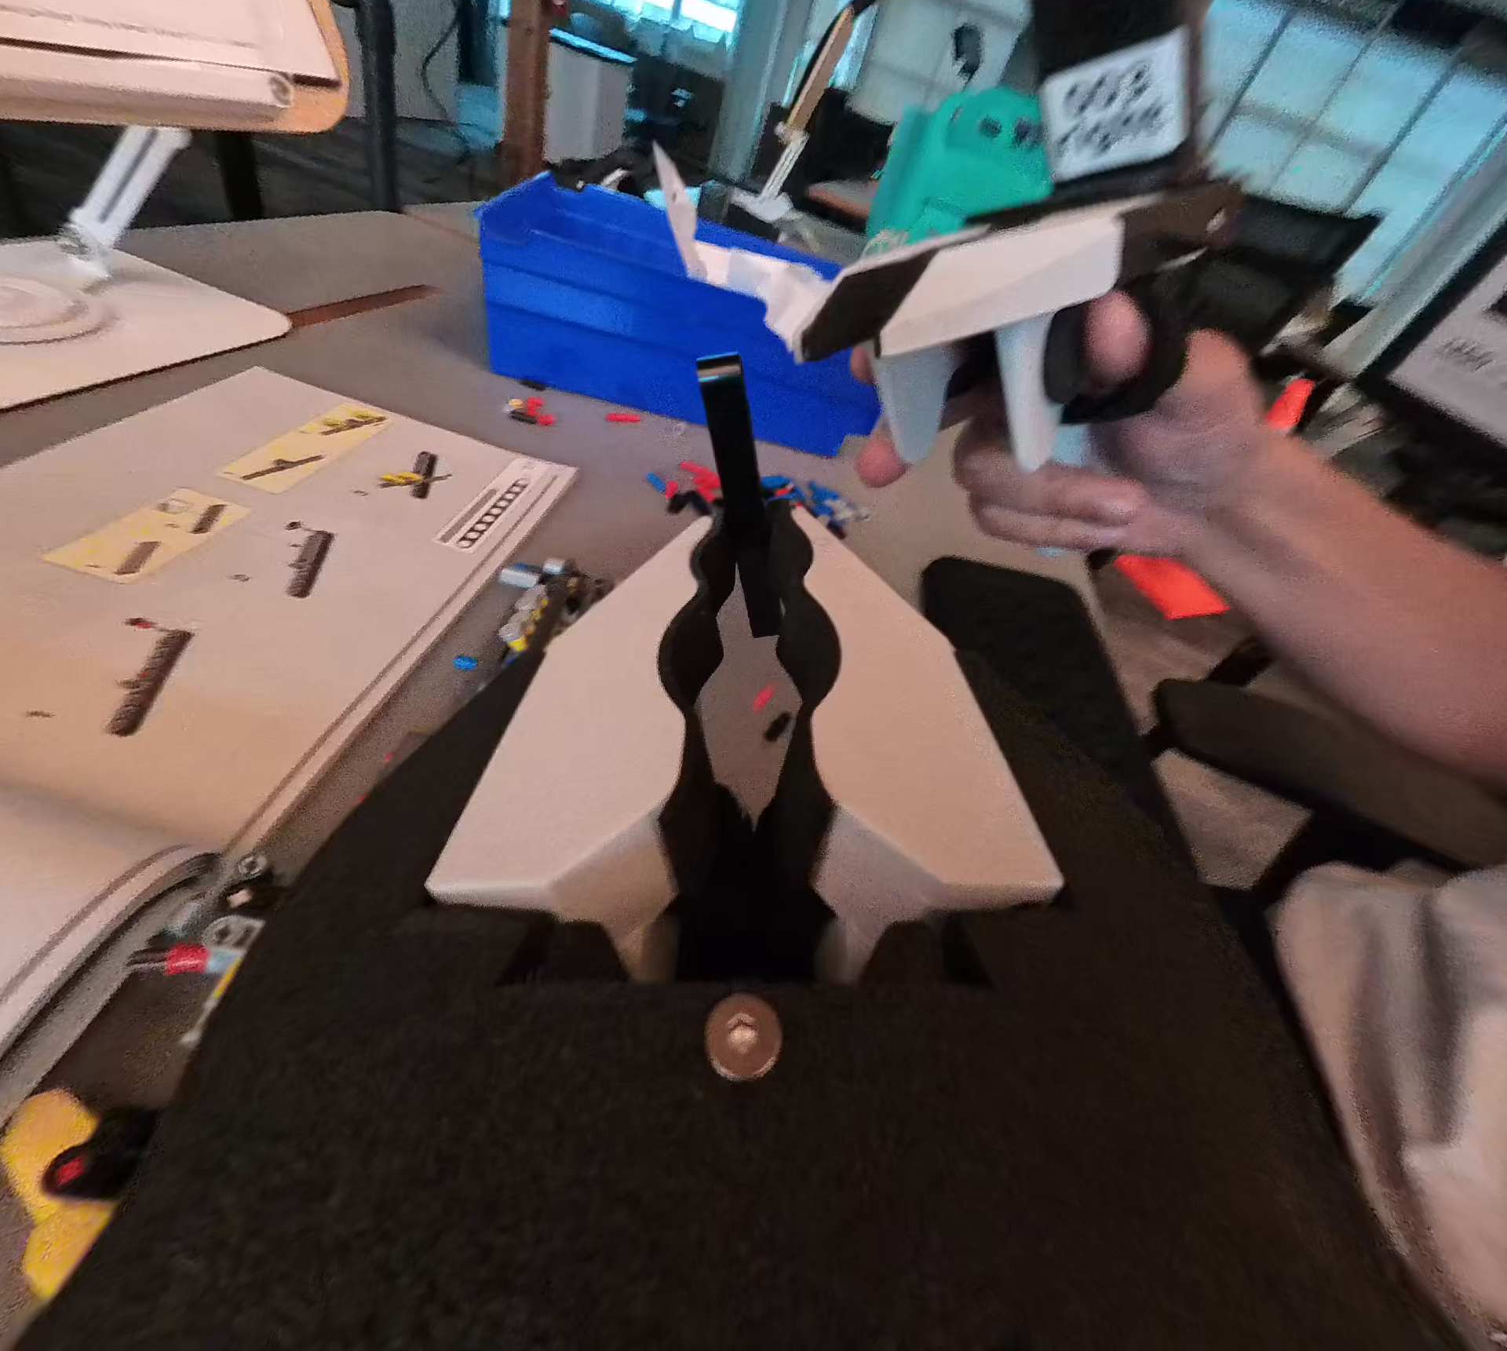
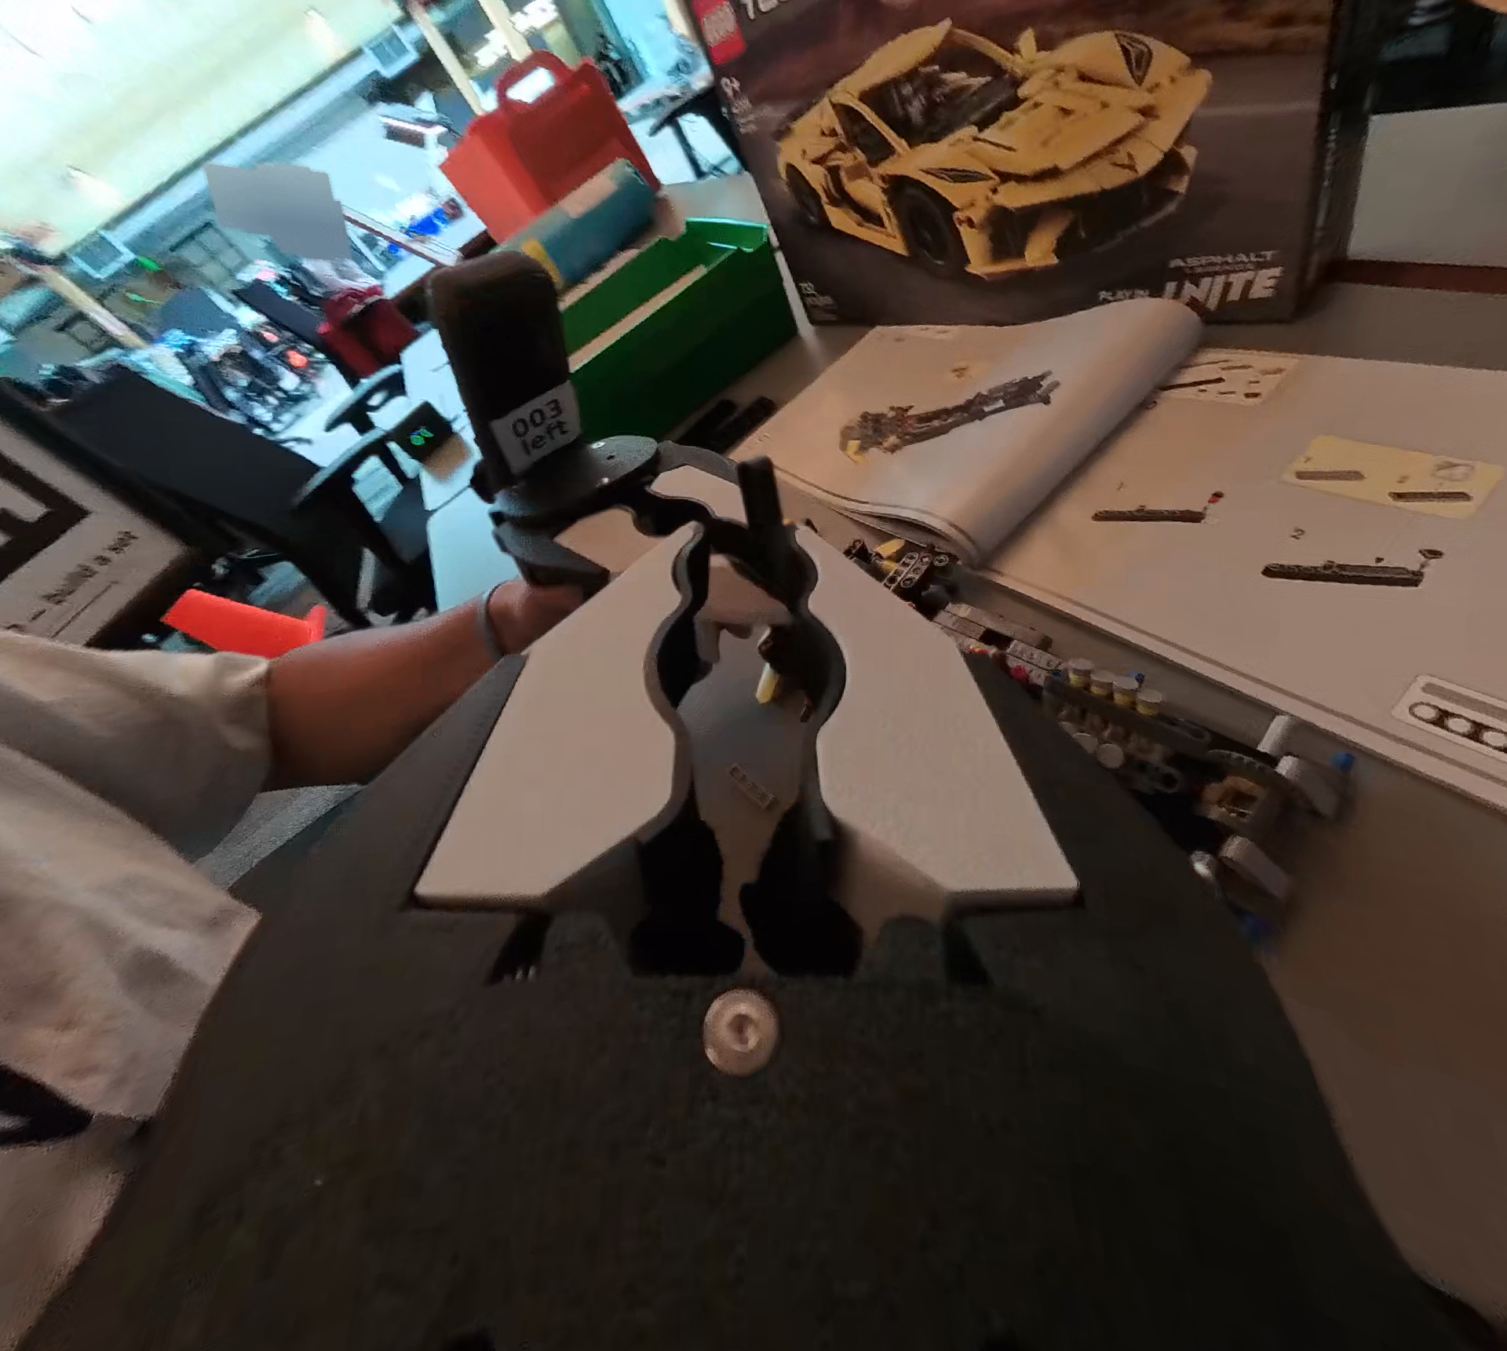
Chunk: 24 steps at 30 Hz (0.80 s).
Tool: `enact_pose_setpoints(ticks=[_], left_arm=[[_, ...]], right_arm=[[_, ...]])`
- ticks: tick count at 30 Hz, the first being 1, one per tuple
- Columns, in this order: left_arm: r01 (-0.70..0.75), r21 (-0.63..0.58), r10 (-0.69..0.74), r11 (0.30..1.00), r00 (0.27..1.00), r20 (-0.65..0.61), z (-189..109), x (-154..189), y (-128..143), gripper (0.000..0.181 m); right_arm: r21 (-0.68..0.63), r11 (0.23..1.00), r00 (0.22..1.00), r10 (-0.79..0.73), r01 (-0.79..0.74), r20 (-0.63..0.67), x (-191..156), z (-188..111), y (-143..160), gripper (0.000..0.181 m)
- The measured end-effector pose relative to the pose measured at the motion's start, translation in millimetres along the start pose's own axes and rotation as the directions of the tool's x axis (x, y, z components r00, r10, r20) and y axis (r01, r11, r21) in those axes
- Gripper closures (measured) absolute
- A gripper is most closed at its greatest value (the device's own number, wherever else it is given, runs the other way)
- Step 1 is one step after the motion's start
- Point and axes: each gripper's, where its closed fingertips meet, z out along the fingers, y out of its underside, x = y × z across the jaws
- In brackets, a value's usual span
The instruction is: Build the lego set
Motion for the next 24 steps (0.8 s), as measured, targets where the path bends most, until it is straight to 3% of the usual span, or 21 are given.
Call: enact_pose_setpoints(ticks=[4,6,10,14,18,24], left_arm=[[0.062,0.031,-0.06,0.998,0.997,-0.048,-7,1,-6,0.174],[0.092,0.026,-0.09,0.995,0.994,-0.063,-9,0,-4,0.174],[0.034,-0.013,-0.034,0.999,0.999,-0.008,-8,-8,4,0.175],[0.016,-0.024,-0.015,1.0,0.999,0.033,-7,-17,6,0.175],[0.01,-0.028,-0.008,1.0,0.998,0.059,-4,-22,8,0.175],[-0.018,-0.06,0.024,0.998,0.995,0.095,-3,-29,16,0.174]], right_arm=[[0.01,1.0,0.999,0.024,-0.024,-0.034,31,-20,11,0.166],[-0.023,1.0,0.994,-0.018,0.016,-0.109,48,-35,20,0.166],[-0.041,0.999,0.954,-0.022,0.01,-0.299,80,-100,28,0.158],[-0.282,0.959,0.936,-0.089,-0.012,-0.341,70,-133,92,0.154],[-0.301,0.953,0.969,-0.038,-0.039,-0.246,33,-118,125,0.156],[-0.501,0.865,0.935,-0.21,0.041,-0.287,49,-94,163,0.157]])
